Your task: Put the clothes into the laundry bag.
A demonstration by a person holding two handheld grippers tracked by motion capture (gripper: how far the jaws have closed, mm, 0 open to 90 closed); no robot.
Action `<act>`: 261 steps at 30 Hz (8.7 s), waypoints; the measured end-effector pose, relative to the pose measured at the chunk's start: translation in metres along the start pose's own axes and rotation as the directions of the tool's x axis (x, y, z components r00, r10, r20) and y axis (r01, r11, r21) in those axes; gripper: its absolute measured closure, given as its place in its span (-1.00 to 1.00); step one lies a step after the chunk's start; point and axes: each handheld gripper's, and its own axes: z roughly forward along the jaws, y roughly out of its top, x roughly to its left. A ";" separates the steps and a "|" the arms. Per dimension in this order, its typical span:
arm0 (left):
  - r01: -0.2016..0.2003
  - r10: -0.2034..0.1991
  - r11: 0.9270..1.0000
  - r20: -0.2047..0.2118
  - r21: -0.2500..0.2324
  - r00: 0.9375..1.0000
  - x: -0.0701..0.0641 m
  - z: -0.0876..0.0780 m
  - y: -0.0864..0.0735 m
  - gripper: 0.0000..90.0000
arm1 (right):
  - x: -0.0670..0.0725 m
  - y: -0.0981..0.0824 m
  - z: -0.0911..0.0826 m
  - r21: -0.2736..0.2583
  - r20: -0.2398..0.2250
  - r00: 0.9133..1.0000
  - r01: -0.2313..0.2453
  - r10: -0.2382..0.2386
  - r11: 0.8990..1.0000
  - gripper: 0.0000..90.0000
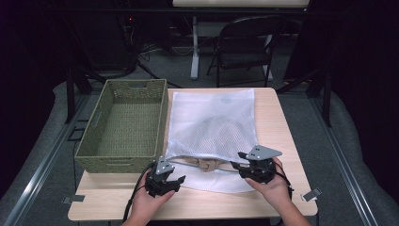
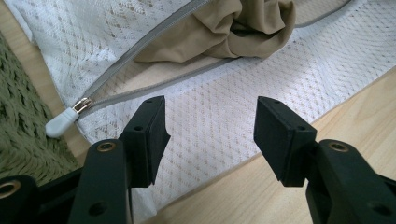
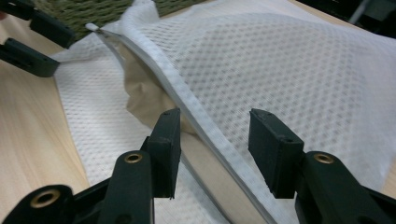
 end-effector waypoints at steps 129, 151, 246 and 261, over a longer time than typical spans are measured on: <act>0.095 -0.082 0.986 -0.101 0.134 0.992 0.006 0.024 -0.015 -0.44 | -0.060 -0.070 -0.008 0.203 0.055 0.947 -0.320 0.316 0.925 0.96; 0.056 -0.047 0.994 -0.091 0.093 0.995 0.002 0.028 -0.011 0.17 | -0.053 -0.071 -0.006 0.211 0.044 0.954 -0.300 0.298 0.930 0.95; -0.046 0.011 0.923 0.093 0.382 0.996 0.026 -0.001 0.089 0.95 | -0.057 0.011 -0.010 0.455 -0.060 0.995 -0.041 0.077 0.890 0.97; -0.043 -0.003 0.907 0.108 0.418 0.994 0.034 -0.010 0.113 0.95 | -0.064 0.035 -0.014 0.484 -0.072 0.995 -0.025 0.068 0.875 0.97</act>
